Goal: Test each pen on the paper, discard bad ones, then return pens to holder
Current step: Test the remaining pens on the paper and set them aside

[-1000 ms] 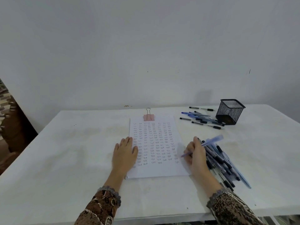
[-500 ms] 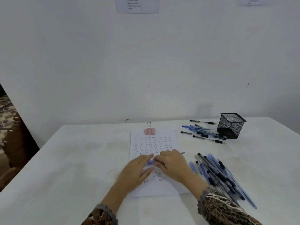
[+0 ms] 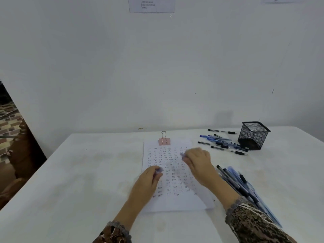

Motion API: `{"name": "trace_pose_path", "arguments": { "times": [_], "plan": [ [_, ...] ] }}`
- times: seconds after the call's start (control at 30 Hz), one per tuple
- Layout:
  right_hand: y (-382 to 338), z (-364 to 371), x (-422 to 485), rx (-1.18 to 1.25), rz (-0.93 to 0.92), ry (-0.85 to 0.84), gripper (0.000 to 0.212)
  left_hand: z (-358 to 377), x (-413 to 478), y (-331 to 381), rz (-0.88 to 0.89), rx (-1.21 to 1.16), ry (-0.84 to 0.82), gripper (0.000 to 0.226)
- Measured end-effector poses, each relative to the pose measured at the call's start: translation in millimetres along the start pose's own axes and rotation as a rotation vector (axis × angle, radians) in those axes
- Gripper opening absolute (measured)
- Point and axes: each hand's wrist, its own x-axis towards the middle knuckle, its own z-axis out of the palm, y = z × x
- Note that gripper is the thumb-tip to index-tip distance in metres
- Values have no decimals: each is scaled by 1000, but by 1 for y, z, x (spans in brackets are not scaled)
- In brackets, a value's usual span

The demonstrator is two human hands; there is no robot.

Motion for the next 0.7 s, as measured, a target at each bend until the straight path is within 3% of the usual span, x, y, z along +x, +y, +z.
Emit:
{"name": "trace_pose_path", "arguments": {
  "times": [0.07, 0.13, 0.2, 0.3, 0.5, 0.63, 0.7],
  "plan": [
    [-7, -9, 0, 417, 244, 163, 33, -2, -2, 3, -8, -52, -18, 8],
    [-21, -10, -2, 863, 461, 210, 20, -3, -3, 6, 13, -69, -33, 17],
    [-29, -6, -6, 1081, 598, 238, 9, -3, -3, 5, 21, -68, -36, 18],
    [-33, 4, -13, 1130, 689, 254, 3, -2, -3, 3, 29, -56, -22, 8],
    [-32, 8, -14, 1159, 696, 244, 5, -2, -3, 4, 61, -53, 4, 12],
    [-36, 8, -17, 1207, 690, 32, 8, -1, -3, 3, 109, -11, -29, 12],
    [-35, 8, -20, 1217, 713, 12, 8, 0, -2, 0, 133, -8, -31, 11]
  ]
}}
